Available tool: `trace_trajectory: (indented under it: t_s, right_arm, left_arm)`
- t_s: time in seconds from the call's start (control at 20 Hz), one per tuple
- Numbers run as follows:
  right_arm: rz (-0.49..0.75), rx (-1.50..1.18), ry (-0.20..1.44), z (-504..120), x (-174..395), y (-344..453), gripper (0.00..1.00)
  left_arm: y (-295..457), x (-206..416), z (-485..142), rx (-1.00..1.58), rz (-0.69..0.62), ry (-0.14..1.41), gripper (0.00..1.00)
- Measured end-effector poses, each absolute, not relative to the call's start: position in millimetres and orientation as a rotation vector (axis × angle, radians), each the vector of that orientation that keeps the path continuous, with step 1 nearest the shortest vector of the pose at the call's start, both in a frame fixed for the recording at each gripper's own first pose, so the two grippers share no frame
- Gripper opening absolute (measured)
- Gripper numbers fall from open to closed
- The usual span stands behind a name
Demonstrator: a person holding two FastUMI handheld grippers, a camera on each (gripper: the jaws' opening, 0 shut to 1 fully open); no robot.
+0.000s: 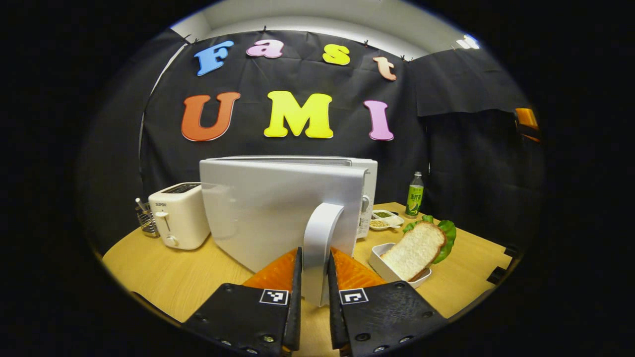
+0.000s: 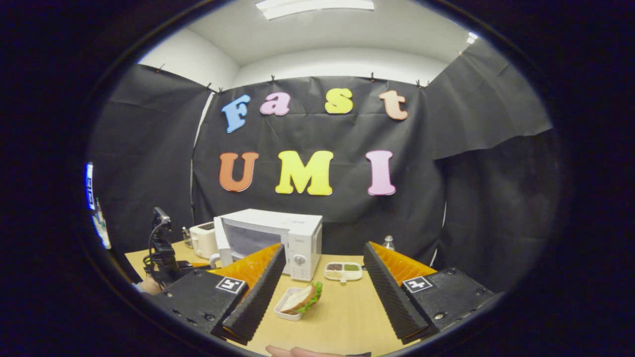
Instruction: Open the microwave oven with the left hand, put the food in, and close the microwave oven.
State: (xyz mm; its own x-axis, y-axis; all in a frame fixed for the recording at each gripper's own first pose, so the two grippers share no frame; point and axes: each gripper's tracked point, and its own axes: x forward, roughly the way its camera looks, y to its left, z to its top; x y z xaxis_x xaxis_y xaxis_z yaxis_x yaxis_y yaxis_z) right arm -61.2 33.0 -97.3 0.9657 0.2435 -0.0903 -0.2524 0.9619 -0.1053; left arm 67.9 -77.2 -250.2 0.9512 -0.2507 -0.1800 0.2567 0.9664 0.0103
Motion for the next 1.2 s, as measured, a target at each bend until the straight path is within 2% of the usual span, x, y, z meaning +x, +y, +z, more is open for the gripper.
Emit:
trace_trajectory:
  t_s: [0.05,0.1,0.15,0.2,0.25,0.3,0.35,0.5,0.65,0.85,0.9,0.95,1.0,1.05,1.1,1.2]
  right_arm:
    - [0.263,-0.112,0.105,-105.8,-58.3,38.9,0.92]
    - [0.271,-0.115,0.128,-113.4,-55.6,43.1,0.92]
    - [0.272,-0.118,0.145,-118.6,-52.5,45.0,1.0]
    - [0.268,-0.123,0.156,-123.4,-48.6,44.1,1.0]
    - [0.258,-0.125,0.165,-126.4,-44.4,43.0,0.92]
    - [0.25,-0.124,0.174,-130.5,-41.4,40.9,0.92]
    - [0.245,-0.122,0.181,-133.3,-39.7,40.8,1.0]
    - [0.24,-0.127,0.203,-139.6,-32.0,41.0,1.0]
    - [0.256,-0.132,0.242,-145.2,-21.8,45.6,1.0]
    - [0.258,-0.15,0.297,-152.8,0.3,42.8,1.0]
    - [0.253,-0.156,0.322,-157.7,7.0,41.6,0.92]
    - [0.261,-0.167,0.35,-163.0,13.8,42.6,1.0]
    - [0.274,-0.172,0.374,-166.6,20.7,45.1,1.0]
    - [0.276,-0.173,0.403,-171.4,28.6,43.0,0.92]
    - [0.276,-0.173,0.436,-178.0,37.2,39.1,1.0]
    - [0.314,-0.155,0.512,-191.9,48.6,40.9,1.0]
  left_arm:
    - [-57.5,58.6,-247.8,0.032,-0.212,0.179,0.27]
    - [-36.4,47.6,-243.9,0.037,-0.158,0.173,0.3]
    - [-9.7,39.3,-239.5,0.056,-0.087,0.163,0.49]
    - [9.5,24.7,-234.1,0.072,-0.033,0.154,0.68]
    - [25.2,10.7,-230.0,0.076,-0.008,0.157,0.87]
    - [34.2,9.3,-230.7,0.072,0.016,0.16,0.96]
    - [45.3,1.9,-230.2,0.073,0.037,0.173,0.98]
    - [71.3,-18.1,-220.3,0.051,0.089,0.169,0.97]
    - [78.8,-30.6,-212.5,0.009,0.079,0.18,0.97]
    - [86.0,-41.0,-178.1,-0.005,0.097,0.099,0.96]
    - [84.1,-43.1,-166.8,-0.012,0.091,0.072,0.96]
    - [80.2,-46.3,-155.6,-0.016,0.083,0.051,0.96]
    - [76.1,-48.3,-146.9,-0.013,0.076,0.033,0.96]
    - [72.1,-50.8,-138.3,-0.006,0.075,0.017,0.95]
    - [70.7,-53.2,-128.1,-0.003,0.08,-0.002,0.95]
    - [55.2,-55.8,-112.1,-0.01,0.047,-0.027,0.95]
